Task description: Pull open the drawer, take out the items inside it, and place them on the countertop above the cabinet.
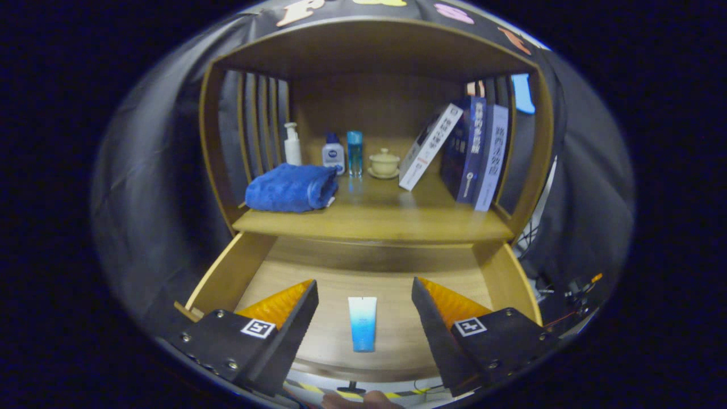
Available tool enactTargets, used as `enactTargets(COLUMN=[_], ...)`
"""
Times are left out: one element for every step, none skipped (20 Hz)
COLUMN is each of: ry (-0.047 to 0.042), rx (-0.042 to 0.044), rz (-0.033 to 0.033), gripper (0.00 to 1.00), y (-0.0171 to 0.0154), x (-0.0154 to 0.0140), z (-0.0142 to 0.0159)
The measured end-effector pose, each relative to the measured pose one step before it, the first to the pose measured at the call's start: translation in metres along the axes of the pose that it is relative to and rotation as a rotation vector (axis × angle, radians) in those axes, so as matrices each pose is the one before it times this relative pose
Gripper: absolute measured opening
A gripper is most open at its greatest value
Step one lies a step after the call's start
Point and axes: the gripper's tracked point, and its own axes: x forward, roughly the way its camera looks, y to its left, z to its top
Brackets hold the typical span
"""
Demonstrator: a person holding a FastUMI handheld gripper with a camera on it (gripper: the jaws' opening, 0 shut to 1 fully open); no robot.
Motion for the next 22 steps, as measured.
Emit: enactTargets(ry=[0.06172, 0.06982, 0.07289, 0.06664, 0.07707, 0.07174, 0.08678, 0.07728, 0.03937, 0.01316, 0.00258, 0.00476, 0.00352, 0.01704, -0.01470, -0.01129, -0.01595, -0.04912, -0.04292, -0.05231, -0.05444, -0.05106], rx=[0.01163, 0.00130, -0.00053, -0.00119, -0.00653, 0.00529, 0.00736, 0.02277, 0.03609, 0.02591, -0.00188, -0.01246, -0.00997, -0.00813, 0.00045, 0.01217, 0.00916, -0.00008, -0.02385, -0.02056, -0.01437, -0.01141], rz=[-0.01294, -0.00810, -0.01052, -0.00806, 0.00544, -0.00372, -0.00375, 0.01748, 0.02134, -0.00120, -0.01056, 0.00555, 0.02704, 0.00970, 0.01237, 0.01479, 0.00967, 0.01314, 0.00891, 0.00357, 0.01446, 0.02780], gripper=[0.99, 0.99, 0.99, 0.99, 0.99, 0.99, 0.99, 0.95, 0.90, 0.86, 0.86, 0.86, 0.72, 0.58, 0.44, 0.44, 0.38, 0.38, 0.38, 0.38, 0.38, 0.38], y=[-0.00313, -0.00252, -0.00119, -0.00101, 0.00012, -0.00131, -0.00261, 0.00119, 0.00428, 0.00027, -0.00265, 0.00104, 0.00456, 0.00373, 0.00285, 0.00075, 0.00083, 0.00235, 0.00169, -0.00027, 0.00393, 0.00439], x=[0.01532, 0.01148, 0.01523, 0.01238, 0.01140, 0.01182, 0.01126, 0.00712, 0.00456, 0.00555, 0.00218, 0.00723, 0.00112, -0.00449, 0.00022, 0.00239, -0.00306, -0.00213, -0.00459, -0.00637, -0.00775, -0.00786], z=[-0.00806, -0.01040, -0.01195, -0.00941, -0.01236, -0.00997, -0.01390, -0.01284, -0.00689, -0.00215, -0.00099, -0.00335, -0.00059, -0.00344, -0.00064, -0.00228, -0.00062, 0.00298, 0.00277, 0.00497, 0.00347, 0.00314])
